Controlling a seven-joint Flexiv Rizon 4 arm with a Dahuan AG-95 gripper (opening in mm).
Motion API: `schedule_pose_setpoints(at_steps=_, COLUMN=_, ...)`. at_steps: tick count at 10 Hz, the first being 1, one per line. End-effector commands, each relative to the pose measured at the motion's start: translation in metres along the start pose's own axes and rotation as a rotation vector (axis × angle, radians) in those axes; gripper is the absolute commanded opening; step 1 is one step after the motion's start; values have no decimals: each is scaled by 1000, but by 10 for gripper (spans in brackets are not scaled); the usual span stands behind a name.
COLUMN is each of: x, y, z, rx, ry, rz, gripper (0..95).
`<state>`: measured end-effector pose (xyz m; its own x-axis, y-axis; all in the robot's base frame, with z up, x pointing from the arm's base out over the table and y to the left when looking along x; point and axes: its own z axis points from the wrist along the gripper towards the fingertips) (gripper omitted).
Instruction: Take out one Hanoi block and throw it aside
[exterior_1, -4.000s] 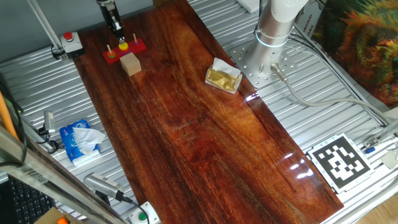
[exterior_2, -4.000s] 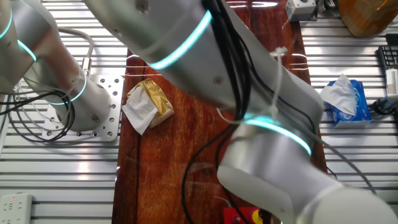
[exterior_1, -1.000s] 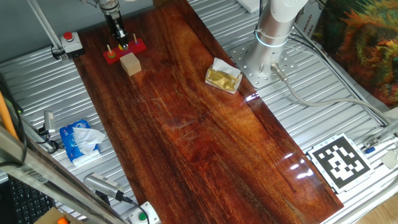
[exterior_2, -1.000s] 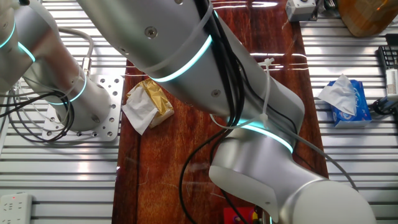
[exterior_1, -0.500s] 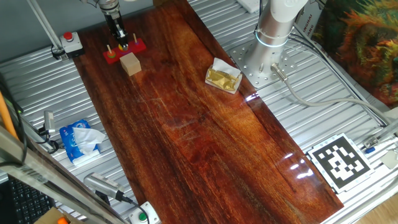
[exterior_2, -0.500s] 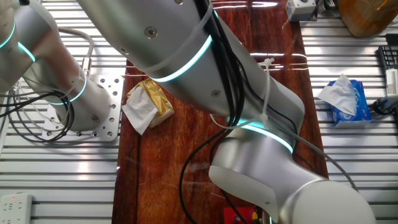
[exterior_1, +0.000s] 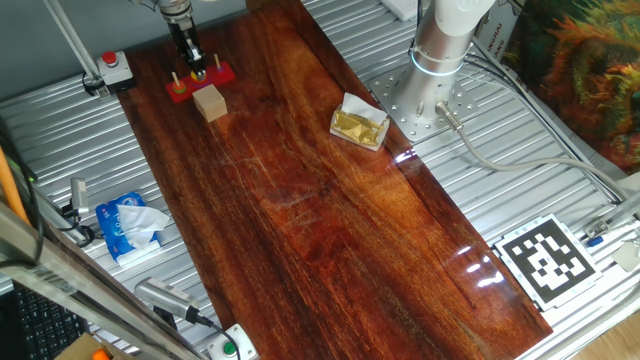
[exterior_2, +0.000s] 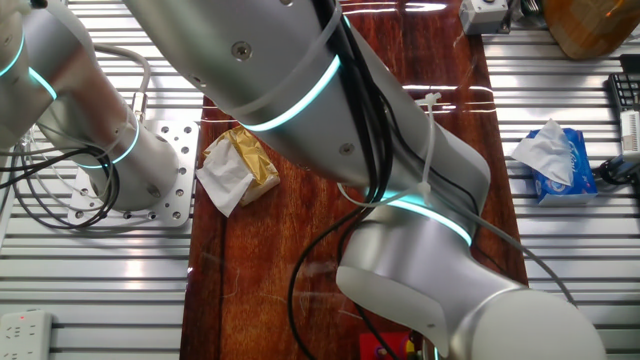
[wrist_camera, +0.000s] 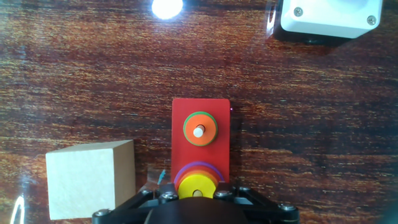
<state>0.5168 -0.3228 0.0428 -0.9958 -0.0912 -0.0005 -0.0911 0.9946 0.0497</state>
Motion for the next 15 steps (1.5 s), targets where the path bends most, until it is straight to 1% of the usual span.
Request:
schedule_pose_setpoints(at_steps=1, x=0, y=0, z=0, rx=0, ry=-1, rz=2, gripper=190)
schedule_pose_setpoints(at_steps=7, x=0, y=0, z=-5, rx=0, ry=3, rz=1, gripper=190)
schedule_pose_setpoints(at_steps=11, x=-1, y=0, z=-27, rx=-3, ry=11, rz=0, gripper=190)
schedule_pose_setpoints(at_steps=12, x=-1, y=0, z=-35, rx=-5, ry=14, rz=0, gripper=190)
schedule_pose_setpoints(at_steps=14, x=0, y=1, z=-48, rx=-4, ry=18, rz=0, gripper=190)
schedule_pose_setpoints(at_steps=15, x=0, y=1, z=-50, rx=-3, ry=21, rz=0, gripper=190)
